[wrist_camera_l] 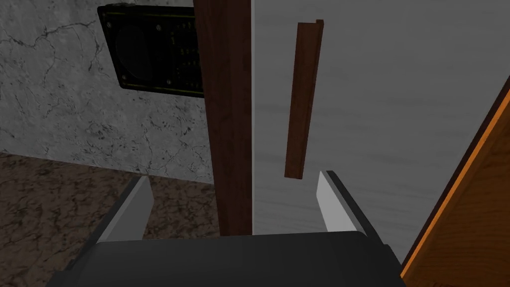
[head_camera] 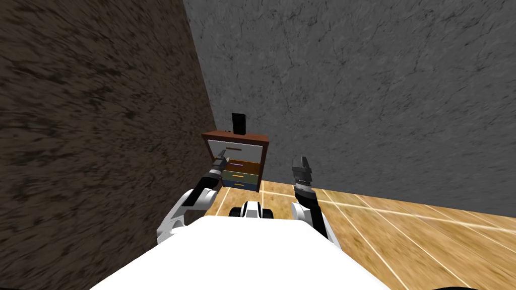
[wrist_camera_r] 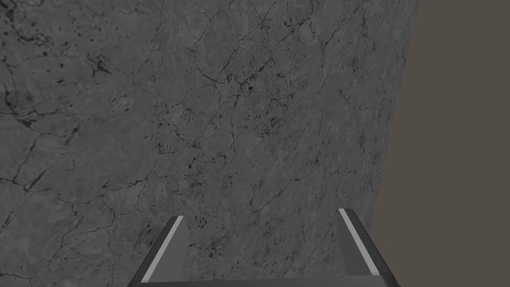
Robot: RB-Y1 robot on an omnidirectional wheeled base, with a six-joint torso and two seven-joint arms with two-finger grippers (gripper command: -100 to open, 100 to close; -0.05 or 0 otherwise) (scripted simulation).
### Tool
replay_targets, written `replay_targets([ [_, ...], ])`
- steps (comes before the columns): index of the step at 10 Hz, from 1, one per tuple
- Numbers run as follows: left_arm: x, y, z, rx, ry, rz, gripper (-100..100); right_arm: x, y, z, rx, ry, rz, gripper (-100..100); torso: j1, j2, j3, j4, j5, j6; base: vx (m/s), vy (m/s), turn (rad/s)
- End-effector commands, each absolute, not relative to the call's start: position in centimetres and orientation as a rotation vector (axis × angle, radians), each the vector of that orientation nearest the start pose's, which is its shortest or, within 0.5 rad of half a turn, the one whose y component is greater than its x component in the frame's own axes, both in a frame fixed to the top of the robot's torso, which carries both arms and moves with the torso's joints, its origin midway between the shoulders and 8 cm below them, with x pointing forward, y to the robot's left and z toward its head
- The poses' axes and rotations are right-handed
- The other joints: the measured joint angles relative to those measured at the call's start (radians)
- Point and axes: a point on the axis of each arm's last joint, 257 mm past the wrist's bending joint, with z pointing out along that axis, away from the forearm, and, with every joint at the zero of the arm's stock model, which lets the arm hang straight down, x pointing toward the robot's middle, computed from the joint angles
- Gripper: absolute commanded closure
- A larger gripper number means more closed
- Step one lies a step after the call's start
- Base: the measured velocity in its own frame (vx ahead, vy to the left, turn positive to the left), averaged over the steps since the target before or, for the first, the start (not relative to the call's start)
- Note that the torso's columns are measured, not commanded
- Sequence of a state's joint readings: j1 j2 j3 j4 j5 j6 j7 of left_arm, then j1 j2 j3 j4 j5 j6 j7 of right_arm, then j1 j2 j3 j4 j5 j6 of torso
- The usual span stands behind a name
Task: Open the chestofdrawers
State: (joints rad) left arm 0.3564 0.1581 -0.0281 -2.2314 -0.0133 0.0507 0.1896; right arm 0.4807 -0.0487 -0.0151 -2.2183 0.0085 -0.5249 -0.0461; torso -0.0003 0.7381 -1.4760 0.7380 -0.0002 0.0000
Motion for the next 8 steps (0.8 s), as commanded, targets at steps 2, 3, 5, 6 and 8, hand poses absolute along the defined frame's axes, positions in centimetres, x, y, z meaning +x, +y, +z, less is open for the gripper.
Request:
replay_targets([
  [2,44.5,26.1,-9.0,-1.07,1.073,-1.309,-100,35.3,-27.9,0.8,0.65,0.657,1.328,0,0.002,0.001,0.001,0.0,0.001,0.0,0.097,0.031,-0.065],
  [3,44.8,26.0,-9.6,-1.082,1.091,-1.301,-100,35.3,-27.9,0.8,0.65,0.657,1.328,0,0.0,0.0,0.0,0.0,0.0,0.0,0.106,0.014,-0.063],
  [5,45.4,25.9,-11.1,-1.115,1.135,-1.28,-100,35.3,-27.9,0.8,0.65,0.657,1.328,0,0.0,-0.001,-0.001,0.0,0.0,0.0,0.115,0.022,-0.081],
  [6,45.6,25.8,-11.8,-1.131,1.155,-1.27,-100,35.3,-27.9,0.8,0.65,0.657,1.328,0,0.001,0.0,0.0,0.0,0.0,0.0,0.11,0.025,-0.067],
  [8,45.3,25.9,-10.8,-1.125,1.143,-1.274,-100,35.3,-27.9,0.8,0.65,0.657,1.328,0,0.0,0.003,0.002,0.001,0.0,0.0,0.083,0.01,-0.014],
])
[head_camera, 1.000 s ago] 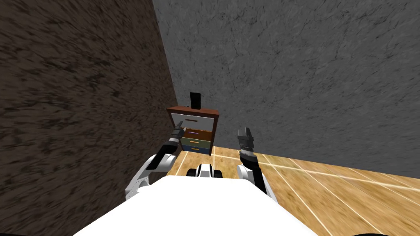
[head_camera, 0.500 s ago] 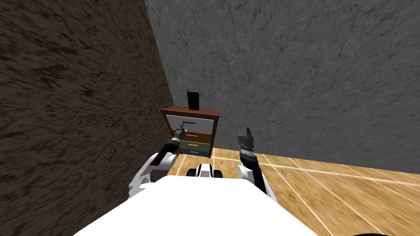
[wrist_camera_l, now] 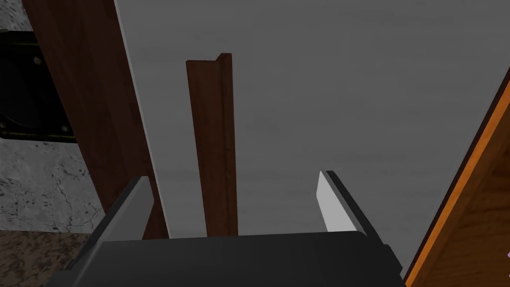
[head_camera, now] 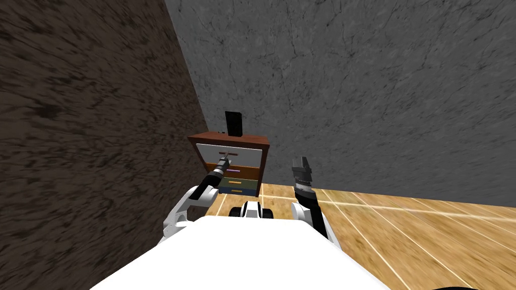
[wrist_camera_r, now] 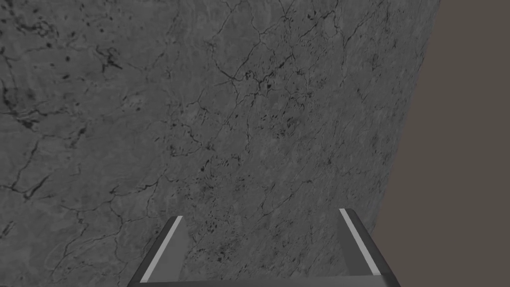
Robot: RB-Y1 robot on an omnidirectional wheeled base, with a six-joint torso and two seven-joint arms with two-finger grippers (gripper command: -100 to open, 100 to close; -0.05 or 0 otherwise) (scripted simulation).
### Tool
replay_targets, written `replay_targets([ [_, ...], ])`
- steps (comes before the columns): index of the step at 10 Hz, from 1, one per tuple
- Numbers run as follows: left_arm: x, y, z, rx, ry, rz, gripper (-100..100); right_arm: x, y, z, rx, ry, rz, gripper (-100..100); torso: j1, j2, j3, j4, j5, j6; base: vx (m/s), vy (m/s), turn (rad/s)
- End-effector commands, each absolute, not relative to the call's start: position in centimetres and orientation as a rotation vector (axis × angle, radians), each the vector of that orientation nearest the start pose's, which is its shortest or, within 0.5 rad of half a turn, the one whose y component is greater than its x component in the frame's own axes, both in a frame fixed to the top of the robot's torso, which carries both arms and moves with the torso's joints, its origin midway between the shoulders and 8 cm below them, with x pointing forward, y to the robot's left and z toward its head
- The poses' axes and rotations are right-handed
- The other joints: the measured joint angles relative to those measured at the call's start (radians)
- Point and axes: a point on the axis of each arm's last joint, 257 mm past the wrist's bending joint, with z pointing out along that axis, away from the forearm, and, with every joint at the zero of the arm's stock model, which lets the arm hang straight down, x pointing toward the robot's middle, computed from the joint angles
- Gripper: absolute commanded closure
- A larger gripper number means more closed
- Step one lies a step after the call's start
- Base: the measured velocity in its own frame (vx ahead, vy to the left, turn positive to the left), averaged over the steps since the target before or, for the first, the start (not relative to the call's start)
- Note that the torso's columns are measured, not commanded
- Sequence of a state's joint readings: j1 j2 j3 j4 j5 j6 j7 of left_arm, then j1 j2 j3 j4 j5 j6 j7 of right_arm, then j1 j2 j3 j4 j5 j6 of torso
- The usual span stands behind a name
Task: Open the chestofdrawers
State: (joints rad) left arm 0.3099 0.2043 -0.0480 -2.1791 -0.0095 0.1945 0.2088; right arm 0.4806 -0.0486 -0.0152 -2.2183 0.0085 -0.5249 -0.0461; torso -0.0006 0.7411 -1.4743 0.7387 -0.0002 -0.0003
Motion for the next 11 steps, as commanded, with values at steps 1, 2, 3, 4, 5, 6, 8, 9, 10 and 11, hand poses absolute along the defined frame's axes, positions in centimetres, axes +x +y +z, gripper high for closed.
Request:
replay_targets([
  [1,45.4,25.78,-10.93,-1.122,1.142,-1.276,-100,35.31,-27.91,0.81,0.65,0.657,1.328,0,0.0,-0.003,-0.002,-0.001,0.0,0.0,0.07,0.005,-0.004],
  [2,45.39,25.77,-10.9,-1.123,1.143,-1.275,100,35.31,-27.91,0.82,0.65,0.657,1.328,0,0.0,-0.002,-0.001,-0.001,0.0,0.0,0.011,0.001,0.001],
  [3,44.99,25.59,-10.65,-1.119,1.145,-1.28,100,35.31,-27.9,0.82,0.65,0.657,1.328,0,0.0,0.0,0.0,0.0,0.0,0.0,-0.114,0.013,0.039],
  [4,44.89,25.54,-10.58,-1.118,1.146,-1.281,100,35.31,-27.9,0.83,0.65,0.657,1.328,0,0.001,0.006,0.003,0.002,0.0,0.0,-0.186,0.004,0.031],
  [5,44.68,25.44,-10.45,-1.117,1.147,-1.284,100,35.32,-27.9,0.83,0.65,0.657,1.328,0,0.001,0.006,0.004,0.002,0.0,0.0,-0.194,-0.006,0.023],
  [6,44.48,25.34,-10.32,-1.115,1.148,-1.286,100,35.32,-27.9,0.83,0.65,0.657,1.328,0,0.0,0.002,0.002,0.001,0.0,0.0,-0.195,-0.008,0.031],
  [8,44.72,25.46,-10.48,-1.124,1.153,-1.277,-100,35.32,-27.9,0.82,0.65,0.657,1.328,0,0.0,-0.009,-0.005,-0.002,0.0,0.0,-0.014,-0.037,-0.02],
  [9,44.75,25.47,-10.5,-1.126,1.155,-1.275,-100,35.31,-27.9,0.82,0.65,0.657,1.328,0,-0.003,-0.016,-0.01,-0.004,-0.001,0.001,0.132,-0.093,-0.025],
  [10,44.81,25.49,-10.55,-1.13,1.158,-1.272,-100,35.3,-27.9,0.82,0.65,0.657,1.328,0,-0.003,-0.015,-0.009,-0.004,-0.001,0.0,0.165,-0.093,-0.02],
  [11,44.89,25.52,-10.61,-1.135,1.161,-1.267,-100,35.3,-27.91,0.81,0.65,0.657,1.328,0,-0.001,-0.011,-0.006,-0.003,0.0,0.0,0.183,-0.115,-0.031],
])
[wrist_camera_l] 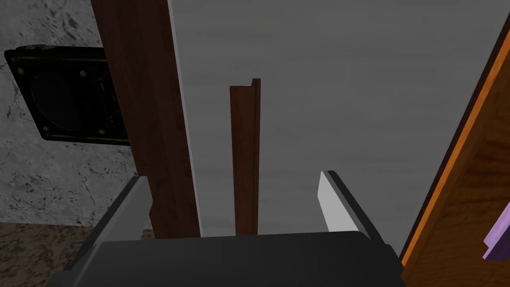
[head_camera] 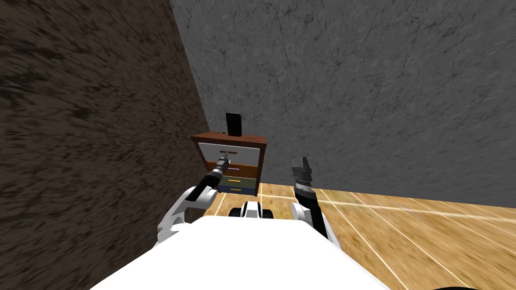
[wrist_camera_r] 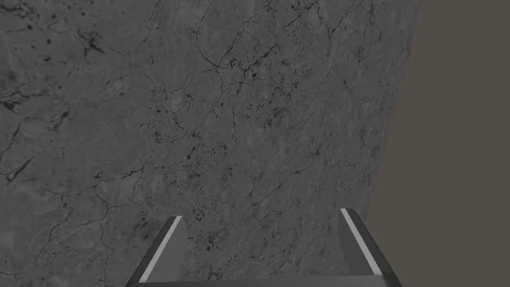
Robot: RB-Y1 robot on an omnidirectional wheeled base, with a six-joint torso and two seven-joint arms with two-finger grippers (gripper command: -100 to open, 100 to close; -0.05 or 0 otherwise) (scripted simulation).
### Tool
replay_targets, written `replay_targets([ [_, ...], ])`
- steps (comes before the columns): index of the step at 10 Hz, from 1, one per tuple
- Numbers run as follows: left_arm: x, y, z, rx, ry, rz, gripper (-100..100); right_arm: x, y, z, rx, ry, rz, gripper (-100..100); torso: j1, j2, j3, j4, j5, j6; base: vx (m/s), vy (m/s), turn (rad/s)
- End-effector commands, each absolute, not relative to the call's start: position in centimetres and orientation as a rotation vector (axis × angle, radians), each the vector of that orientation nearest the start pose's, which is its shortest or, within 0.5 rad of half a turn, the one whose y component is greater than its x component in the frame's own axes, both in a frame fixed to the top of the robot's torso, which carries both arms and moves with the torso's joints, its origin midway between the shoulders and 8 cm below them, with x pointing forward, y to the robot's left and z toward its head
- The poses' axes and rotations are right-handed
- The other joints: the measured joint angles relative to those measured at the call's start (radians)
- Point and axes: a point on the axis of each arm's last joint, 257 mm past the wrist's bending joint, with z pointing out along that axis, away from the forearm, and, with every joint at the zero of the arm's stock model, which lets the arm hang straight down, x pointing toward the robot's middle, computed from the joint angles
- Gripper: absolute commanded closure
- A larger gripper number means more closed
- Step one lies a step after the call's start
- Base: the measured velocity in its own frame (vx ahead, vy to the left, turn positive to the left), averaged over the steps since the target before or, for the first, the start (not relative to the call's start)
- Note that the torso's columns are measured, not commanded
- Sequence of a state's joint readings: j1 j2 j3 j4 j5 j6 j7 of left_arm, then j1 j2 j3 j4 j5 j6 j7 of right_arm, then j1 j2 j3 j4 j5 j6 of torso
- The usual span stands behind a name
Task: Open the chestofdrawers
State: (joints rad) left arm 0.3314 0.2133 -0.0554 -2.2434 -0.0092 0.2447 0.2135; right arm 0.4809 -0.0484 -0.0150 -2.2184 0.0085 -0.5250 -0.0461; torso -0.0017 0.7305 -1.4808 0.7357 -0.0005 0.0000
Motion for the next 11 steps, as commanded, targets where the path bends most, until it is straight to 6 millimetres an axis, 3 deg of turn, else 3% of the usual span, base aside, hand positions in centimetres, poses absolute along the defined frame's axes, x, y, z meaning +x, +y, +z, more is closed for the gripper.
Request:
replay_targets([
  [1,44.83,25.49,-10.54,-1.131,1.159,-1.27,-100,35.3,-27.9,0.81,0.65,0.657,1.328,0,0.0,0.005,0.003,0.002,0.0,0.0,0.087,-0.056,-0.001],
  [3,44.78,25.48,-10.09,-1.129,1.158,-1.269,-100,35.31,-27.91,0.82,0.65,0.657,1.328,0,0.005,0.013,0.009,0.004,0.002,0.0,0.067,-0.019,-0.009],
  [4,44.78,25.49,-10.07,-1.131,1.159,-1.268,100,35.31,-27.91,0.82,0.65,0.657,1.328,0,0.004,0.013,0.008,0.004,0.001,0.0,0.009,-0.003,0.001],
  [9,43.97,25.16,-9.7,-1.125,1.168,-1.273,100,35.32,-27.9,0.83,0.65,0.657,1.328,0,0.001,0.008,0.005,0.003,0.0,0.0,-0.153,0.006,0.024],
  [10,44.19,25.32,-10.01,-1.133,1.17,-1.267,-100,35.31,-27.9,0.83,0.65,0.657,1.328,0,0.001,0.001,0.001,0.001,0.0,0.0,0.067,-0.009,-0.04],
  [11,44.24,25.35,-10.06,-1.135,1.171,-1.266,-100,35.31,-27.91,0.82,0.65,0.657,1.328,0,0.001,-0.005,-0.003,-0.001,0.0,0.0,0.159,0.003,-0.02],
])
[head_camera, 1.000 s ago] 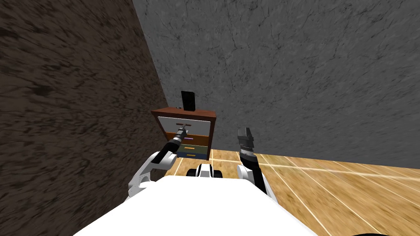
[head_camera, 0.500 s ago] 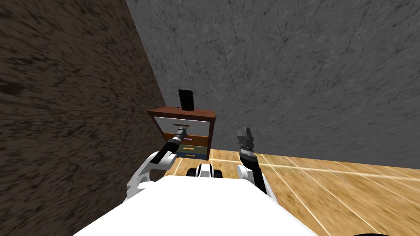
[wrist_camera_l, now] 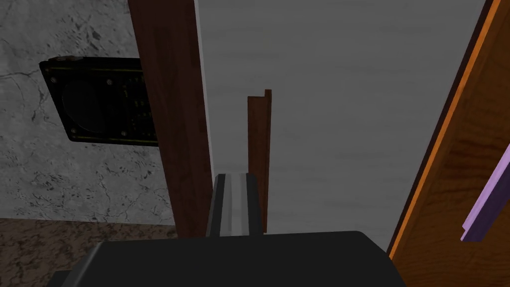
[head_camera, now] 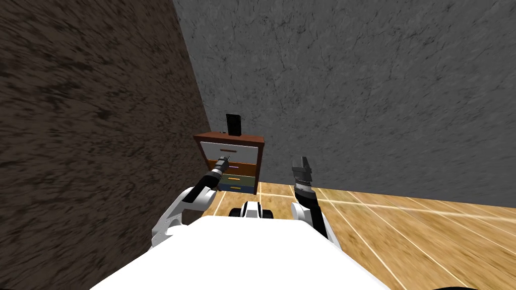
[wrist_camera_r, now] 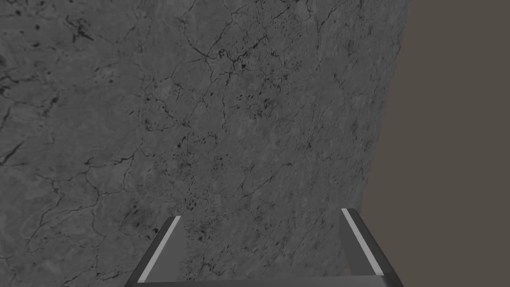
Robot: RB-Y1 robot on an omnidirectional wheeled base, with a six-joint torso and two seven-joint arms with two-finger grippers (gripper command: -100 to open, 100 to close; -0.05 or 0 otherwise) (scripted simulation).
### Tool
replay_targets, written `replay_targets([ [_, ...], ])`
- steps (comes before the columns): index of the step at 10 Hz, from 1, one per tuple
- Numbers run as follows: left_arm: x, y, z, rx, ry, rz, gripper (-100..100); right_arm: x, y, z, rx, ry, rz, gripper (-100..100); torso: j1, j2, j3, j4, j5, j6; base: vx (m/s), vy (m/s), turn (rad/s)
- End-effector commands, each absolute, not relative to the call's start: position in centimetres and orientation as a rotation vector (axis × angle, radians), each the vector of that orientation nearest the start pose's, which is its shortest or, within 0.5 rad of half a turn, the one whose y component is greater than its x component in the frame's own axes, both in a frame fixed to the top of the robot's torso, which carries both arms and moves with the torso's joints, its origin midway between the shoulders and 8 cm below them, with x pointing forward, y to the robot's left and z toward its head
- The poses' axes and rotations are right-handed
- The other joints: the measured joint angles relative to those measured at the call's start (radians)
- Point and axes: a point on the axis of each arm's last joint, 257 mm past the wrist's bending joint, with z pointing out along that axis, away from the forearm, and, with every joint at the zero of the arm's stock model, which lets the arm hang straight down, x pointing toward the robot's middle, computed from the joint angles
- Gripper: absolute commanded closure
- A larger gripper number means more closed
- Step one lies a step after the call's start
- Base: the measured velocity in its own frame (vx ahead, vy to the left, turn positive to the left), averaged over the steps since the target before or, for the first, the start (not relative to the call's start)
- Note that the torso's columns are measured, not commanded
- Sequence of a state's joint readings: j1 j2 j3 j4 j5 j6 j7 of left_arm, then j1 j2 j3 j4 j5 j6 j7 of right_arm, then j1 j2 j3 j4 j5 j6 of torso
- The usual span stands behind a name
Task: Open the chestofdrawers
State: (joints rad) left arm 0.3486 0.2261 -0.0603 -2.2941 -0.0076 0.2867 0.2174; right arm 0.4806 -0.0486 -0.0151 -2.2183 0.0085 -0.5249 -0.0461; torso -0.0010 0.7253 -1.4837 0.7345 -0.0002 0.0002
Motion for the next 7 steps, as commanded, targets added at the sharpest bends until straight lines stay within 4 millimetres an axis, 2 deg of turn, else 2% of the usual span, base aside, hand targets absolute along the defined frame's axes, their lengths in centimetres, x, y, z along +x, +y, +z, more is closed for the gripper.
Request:
replay_targets([
  [1,44.38,25.45,-10.23,-1.139,1.172,-1.263,-100,35.3,-27.91,0.81,0.65,0.657,1.328,0,0.001,0.0,-0.001,0.0,0.0,0.0,0.172,-0.012,-0.021],
  [2,44.53,25.54,-10.4,-1.144,1.173,-1.26,-100,35.3,-27.91,0.81,0.65,0.657,1.328,0,0.0,0.005,0.003,0.001,0.0,0.0,0.189,-0.011,-0.024],
  [4,44.16,25.56,-9.7,-1.142,1.171,-1.26,-100,35.3,-27.91,0.82,0.65,0.657,1.328,0,0.001,0.019,0.011,0.005,0.0,0.0,0.102,-0.006,-0.01],
  [5,44.3,25.5,-10.0,-1.14,1.17,-1.262,-100,35.31,-27.91,0.82,0.65,0.657,1.328,0,0.001,0.018,0.011,0.005,0.0,0.0,0.068,-0.006,-0.002],
  [6,44.28,25.5,-9.98,-1.141,1.171,-1.261,100,35.31,-27.9,0.82,0.65,0.657,1.328,0,0.001,0.018,0.011,0.005,0.0,0.0,0.012,-0.001,0.001],
  [7,43.89,25.31,-9.79,-1.139,1.175,-1.265,100,35.31,-27.9,0.82,0.65,0.657,1.328,0,0.001,0.017,0.01,0.005,0.0,0.0,-0.112,-0.01,0.042],
])
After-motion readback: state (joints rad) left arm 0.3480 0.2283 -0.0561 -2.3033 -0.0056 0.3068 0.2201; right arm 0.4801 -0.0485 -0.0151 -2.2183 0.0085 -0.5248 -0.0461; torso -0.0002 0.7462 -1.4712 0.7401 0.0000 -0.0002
